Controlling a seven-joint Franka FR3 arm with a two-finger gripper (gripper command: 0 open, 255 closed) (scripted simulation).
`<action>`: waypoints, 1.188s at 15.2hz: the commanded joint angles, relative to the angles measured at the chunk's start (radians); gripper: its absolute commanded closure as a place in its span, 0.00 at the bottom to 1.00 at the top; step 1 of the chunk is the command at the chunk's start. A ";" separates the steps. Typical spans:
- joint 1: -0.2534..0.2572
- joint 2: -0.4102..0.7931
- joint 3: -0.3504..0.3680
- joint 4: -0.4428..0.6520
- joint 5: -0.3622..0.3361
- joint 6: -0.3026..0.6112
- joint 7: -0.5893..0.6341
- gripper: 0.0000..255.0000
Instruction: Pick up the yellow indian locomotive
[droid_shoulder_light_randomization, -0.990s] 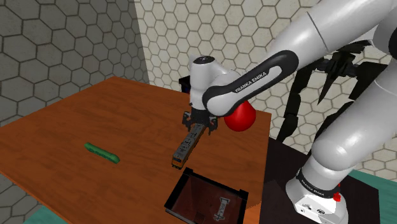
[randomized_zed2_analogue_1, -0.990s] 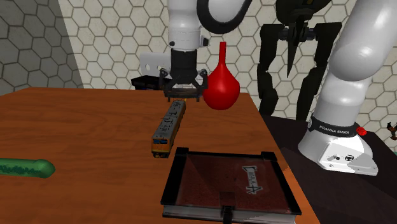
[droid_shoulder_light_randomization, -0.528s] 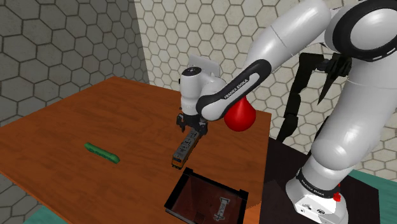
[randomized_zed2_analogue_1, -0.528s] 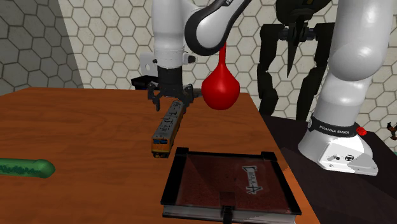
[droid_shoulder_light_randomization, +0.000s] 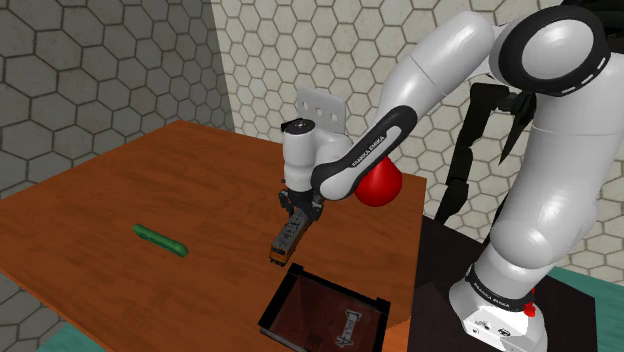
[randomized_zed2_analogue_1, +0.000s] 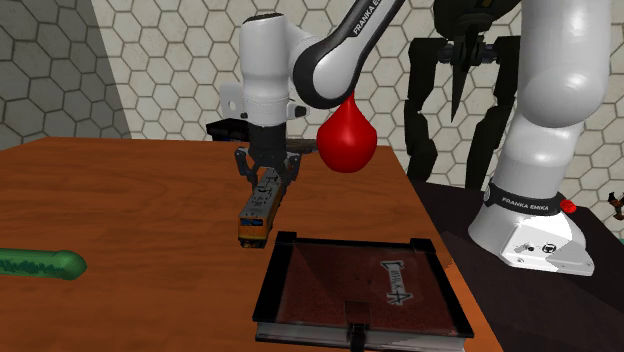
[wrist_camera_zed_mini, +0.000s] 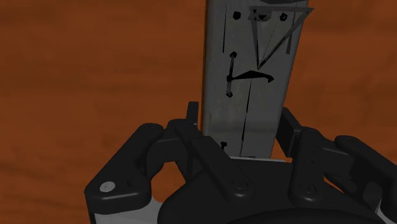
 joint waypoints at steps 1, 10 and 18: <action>0.001 0.002 -0.001 0.000 -0.003 0.002 0.002 1.00; -0.005 -0.009 0.005 0.001 0.011 -0.006 -0.009 1.00; -0.037 -0.106 0.048 0.015 0.126 -0.089 -0.095 1.00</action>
